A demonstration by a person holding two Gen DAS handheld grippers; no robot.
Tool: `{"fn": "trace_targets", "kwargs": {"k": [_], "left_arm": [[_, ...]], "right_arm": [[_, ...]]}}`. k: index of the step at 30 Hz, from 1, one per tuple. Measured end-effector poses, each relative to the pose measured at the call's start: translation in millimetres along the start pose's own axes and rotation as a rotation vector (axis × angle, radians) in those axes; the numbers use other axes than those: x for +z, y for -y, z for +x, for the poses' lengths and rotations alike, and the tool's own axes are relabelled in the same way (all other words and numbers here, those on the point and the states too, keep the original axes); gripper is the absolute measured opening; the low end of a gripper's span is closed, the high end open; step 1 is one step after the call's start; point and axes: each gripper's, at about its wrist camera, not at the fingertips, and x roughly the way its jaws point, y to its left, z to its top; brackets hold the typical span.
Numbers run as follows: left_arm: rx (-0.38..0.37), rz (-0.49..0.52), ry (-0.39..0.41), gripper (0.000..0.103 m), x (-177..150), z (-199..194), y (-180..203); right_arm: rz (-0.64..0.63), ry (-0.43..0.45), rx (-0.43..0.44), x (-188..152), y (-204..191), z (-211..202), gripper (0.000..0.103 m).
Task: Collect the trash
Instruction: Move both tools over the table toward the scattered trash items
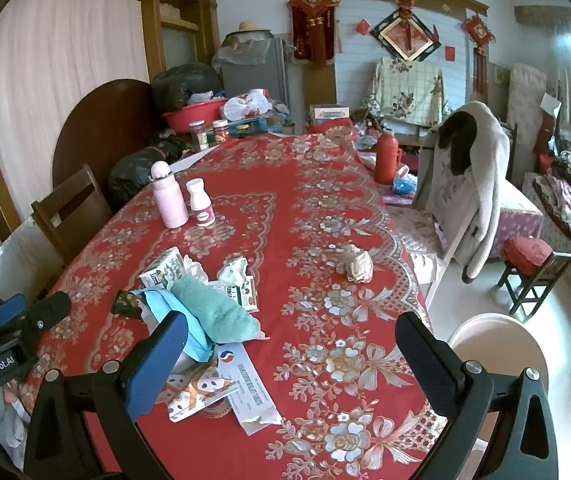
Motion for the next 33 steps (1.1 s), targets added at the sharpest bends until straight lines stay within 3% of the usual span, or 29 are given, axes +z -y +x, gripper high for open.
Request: {"fn": "trace_targets", "kwargs": {"k": [33], "left_arm": [[-0.001,-0.004,-0.026,0.102,8,22,-16]], "right_arm": [[-0.006,-0.036,0.009,6,-17,29,0.103]]}}
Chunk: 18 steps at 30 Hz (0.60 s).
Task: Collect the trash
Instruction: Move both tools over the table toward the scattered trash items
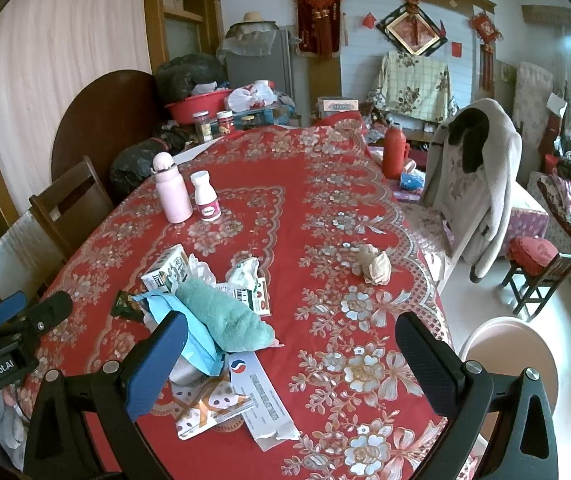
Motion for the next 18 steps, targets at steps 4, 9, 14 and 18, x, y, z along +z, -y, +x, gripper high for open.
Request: {"fn": "trace_targets", "kwargs": {"k": [4,9,14,18], "left_arm": [[-0.001,-0.001,-0.007,0.102,2,6,-2],[0.001,-0.004,-0.006,0.102,2,8,-3],[0.005,-0.005,-0.007,0.102,2,10,-6],[0.009,-0.010,-0.011,0.102,2,12,-8]], "right_arm": [[-0.001,-0.009,0.003,0,-2,6,0.103],[0.000,-0.010,0.003,1,-3,7,0.103],[0.004,-0.021,0.012,-1,-5,14,0.103],[0.004,-0.037,0.025,-4,-6,18,0.103]]}}
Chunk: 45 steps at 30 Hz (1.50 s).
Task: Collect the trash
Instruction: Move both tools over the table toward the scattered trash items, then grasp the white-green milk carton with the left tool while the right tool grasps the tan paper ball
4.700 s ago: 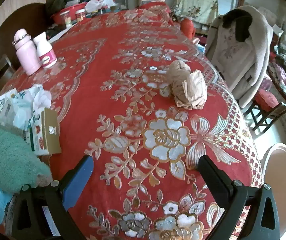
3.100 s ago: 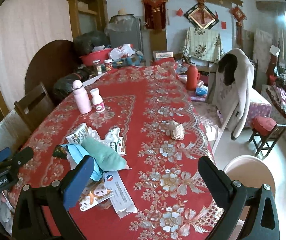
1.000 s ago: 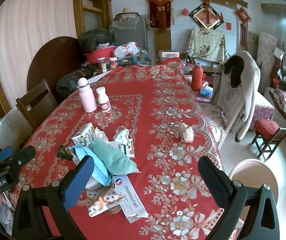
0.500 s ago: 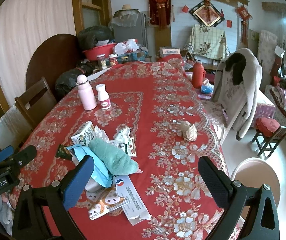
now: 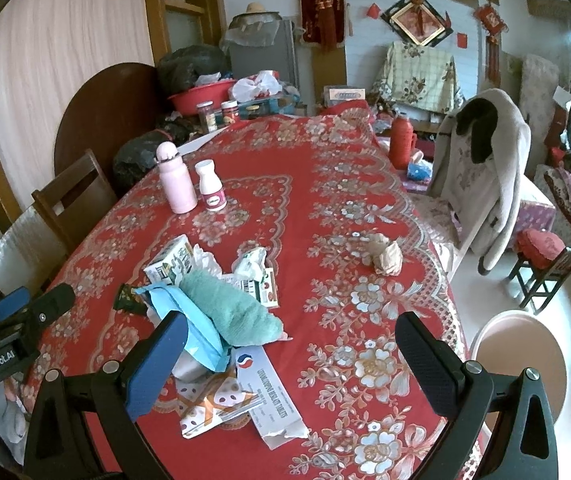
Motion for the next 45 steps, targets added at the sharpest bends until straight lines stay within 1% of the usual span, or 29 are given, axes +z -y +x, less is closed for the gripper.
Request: {"fn": "trace_targets", "kwargs": {"k": [7,10,17,23,28,32,36,39,41,42,45], "left_arm": [[0.001,-0.009,-0.014,0.102,3,8,-2],[0.001,-0.010,-0.024,0.102,5,14,-3],[-0.003,-0.023,-0.047,0.102,11,27,-9],[-0.013,-0.053,-0.092,0.102,18,46,-26],[-0.026,-0.074,-0.135,0.102,30,68,-38],[-0.039,-0.064,-0.170,0.102,42,88,-37],[-0.062,-0.056,-0.213,0.102,53,115,-32],[-0.073,-0.064,-0.250,0.102,62,138,-31],[-0.085,-0.072,-0.280,0.102,67,154,-30],[-0.092,-0.076,-0.294,0.102,69,162,-30],[-0.117,-0.080,-0.334,0.102,76,184,-28]], "right_arm": [[0.008,-0.019,0.013,1,4,6,0.103],[0.013,-0.040,0.021,1,5,12,0.103],[0.003,-0.077,0.013,4,5,26,0.103],[0.009,-0.122,0.011,6,11,46,0.103],[0.022,-0.160,0.014,9,20,67,0.103],[0.075,-0.184,-0.003,16,42,88,0.103],[0.120,-0.206,-0.078,26,74,113,0.102],[0.164,-0.221,-0.127,35,101,134,0.097],[0.205,-0.235,-0.143,43,118,152,0.095],[0.215,-0.242,-0.146,46,122,157,0.093],[0.241,-0.260,-0.156,56,136,181,0.091]]}}
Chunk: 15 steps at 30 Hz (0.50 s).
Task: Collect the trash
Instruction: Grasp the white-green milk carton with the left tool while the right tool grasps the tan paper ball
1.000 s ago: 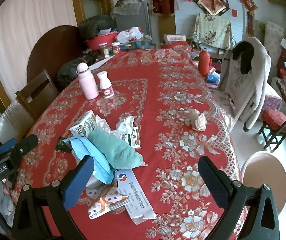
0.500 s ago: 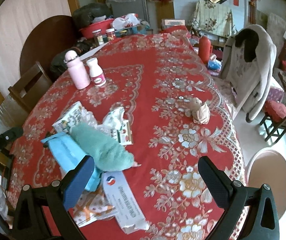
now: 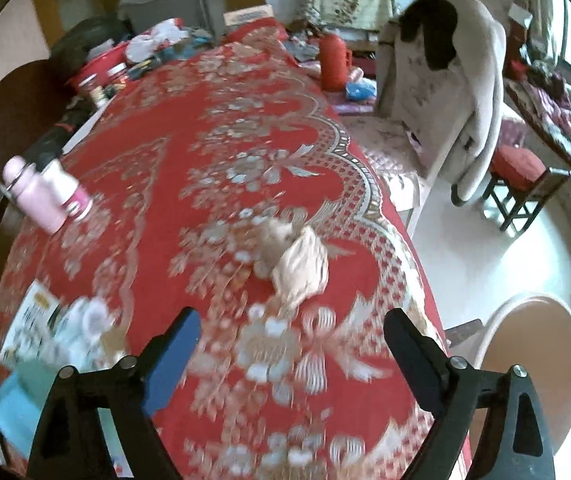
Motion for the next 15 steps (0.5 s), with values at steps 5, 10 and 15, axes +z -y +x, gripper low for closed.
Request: {"fn": "trace_targets", "kwargs": {"k": [5,10,15], "left_arm": [[-0.017,0.030,-0.070,0.102,14,28,4],[-0.034,0.027,-0.152,0.078,24,56,-1],[-0.106,0.001,-0.225,0.045,20,68,-7]], "right_arm": [[0.024,-0.023,-0.006,20,-1,28,0.084],[0.022,-0.065,0.003,27,-6,53,0.062],[0.037,-0.065,0.017,26,-7,60,0.036]]}}
